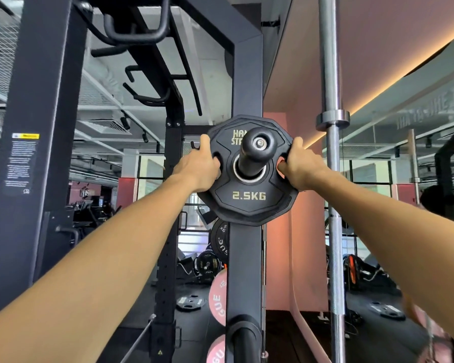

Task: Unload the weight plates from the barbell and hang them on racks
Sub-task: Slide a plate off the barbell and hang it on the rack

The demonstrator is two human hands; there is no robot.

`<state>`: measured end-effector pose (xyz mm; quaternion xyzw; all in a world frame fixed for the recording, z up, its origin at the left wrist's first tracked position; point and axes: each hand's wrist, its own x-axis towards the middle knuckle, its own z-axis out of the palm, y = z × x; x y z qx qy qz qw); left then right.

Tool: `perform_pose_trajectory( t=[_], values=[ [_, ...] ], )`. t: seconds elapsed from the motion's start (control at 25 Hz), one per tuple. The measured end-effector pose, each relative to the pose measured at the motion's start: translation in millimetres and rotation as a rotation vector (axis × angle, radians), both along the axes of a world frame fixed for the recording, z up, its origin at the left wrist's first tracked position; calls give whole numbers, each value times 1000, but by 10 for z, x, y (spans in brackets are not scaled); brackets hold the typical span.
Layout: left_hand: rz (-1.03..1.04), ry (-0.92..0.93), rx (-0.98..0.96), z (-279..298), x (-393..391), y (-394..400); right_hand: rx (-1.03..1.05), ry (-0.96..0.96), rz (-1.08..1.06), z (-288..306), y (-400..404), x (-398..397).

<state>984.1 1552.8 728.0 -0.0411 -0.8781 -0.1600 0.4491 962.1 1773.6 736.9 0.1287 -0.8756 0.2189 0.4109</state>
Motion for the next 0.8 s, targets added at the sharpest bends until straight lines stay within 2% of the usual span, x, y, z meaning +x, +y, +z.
perform_pose_trajectory(
  t=[0.2, 0.32, 0.52, 0.8],
  values=[
    [79, -110, 6, 47, 70, 96, 8, -32, 13, -2, -37, 80],
    [36, -138, 56, 54, 176, 135, -48, -72, 76, -26, -44, 242],
    [-73, -62, 47, 26, 569, 127, -118, -57, 159, -117, 30, 605],
    [-144, -3, 15, -26, 1268, 131, -106, 36, 173, -144, 111, 1326]
  ],
)
